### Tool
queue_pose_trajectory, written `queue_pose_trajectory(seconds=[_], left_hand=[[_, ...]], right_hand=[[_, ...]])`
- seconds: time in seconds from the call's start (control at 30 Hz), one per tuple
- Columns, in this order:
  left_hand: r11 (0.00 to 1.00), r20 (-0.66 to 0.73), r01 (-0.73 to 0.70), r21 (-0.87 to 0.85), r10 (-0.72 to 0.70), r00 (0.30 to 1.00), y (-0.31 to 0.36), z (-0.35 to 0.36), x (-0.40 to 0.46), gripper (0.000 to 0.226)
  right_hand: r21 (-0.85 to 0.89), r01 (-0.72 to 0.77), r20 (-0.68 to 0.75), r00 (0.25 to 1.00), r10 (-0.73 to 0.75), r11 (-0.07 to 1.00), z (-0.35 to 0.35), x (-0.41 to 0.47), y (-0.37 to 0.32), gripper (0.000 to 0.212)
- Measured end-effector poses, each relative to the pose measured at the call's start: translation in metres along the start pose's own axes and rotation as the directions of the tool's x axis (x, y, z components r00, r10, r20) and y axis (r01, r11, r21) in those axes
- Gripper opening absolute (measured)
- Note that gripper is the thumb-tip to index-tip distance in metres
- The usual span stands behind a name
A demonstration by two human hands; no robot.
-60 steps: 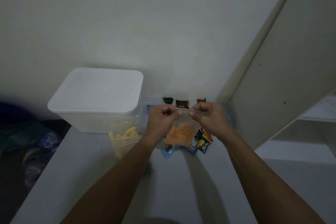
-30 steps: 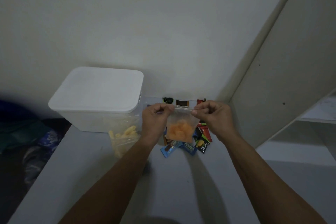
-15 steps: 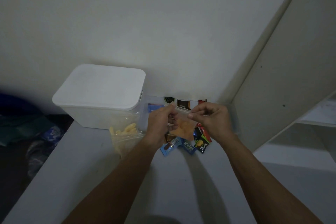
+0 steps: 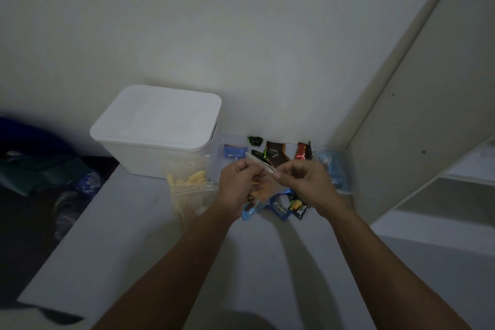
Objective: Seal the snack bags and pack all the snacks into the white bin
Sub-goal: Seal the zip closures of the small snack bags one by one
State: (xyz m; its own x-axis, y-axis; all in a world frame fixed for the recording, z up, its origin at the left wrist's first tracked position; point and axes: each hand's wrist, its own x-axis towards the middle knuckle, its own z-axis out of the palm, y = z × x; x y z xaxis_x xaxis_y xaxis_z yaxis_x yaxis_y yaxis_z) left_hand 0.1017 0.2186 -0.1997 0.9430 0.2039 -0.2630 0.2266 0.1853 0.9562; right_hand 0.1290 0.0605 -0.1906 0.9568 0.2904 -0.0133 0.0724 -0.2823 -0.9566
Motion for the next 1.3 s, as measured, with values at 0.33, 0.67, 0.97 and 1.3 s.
queue_pose_trajectory(seconds=[0.33,0.67,0.97,1.3], left_hand=[[0.995,-0.266,0.056,0.079,-0.033,0.963,-0.025,-0.015,-0.013,0.010],[0.943,-0.211,0.115,0.312,-0.050,0.976,-0.057,-0.059,-0.037,0.010],[0.937,-0.355,0.300,0.182,-0.222,0.908,-0.070,-0.099,-0.050,0.015],[0.926,-0.410,0.243,0.288,-0.110,0.905,-0.051,-0.164,-0.014,0.022]], right_hand=[[-0.030,-0.126,0.069,0.989,0.128,0.992,0.003,0.002,0.003,0.015],[-0.165,-0.212,0.306,0.917,0.255,0.963,0.028,0.009,0.015,0.014],[-0.328,-0.116,0.366,0.899,0.239,0.937,0.088,0.015,0.034,0.003],[-0.418,-0.141,0.254,0.930,0.264,0.898,0.113,0.050,0.019,0.009]])
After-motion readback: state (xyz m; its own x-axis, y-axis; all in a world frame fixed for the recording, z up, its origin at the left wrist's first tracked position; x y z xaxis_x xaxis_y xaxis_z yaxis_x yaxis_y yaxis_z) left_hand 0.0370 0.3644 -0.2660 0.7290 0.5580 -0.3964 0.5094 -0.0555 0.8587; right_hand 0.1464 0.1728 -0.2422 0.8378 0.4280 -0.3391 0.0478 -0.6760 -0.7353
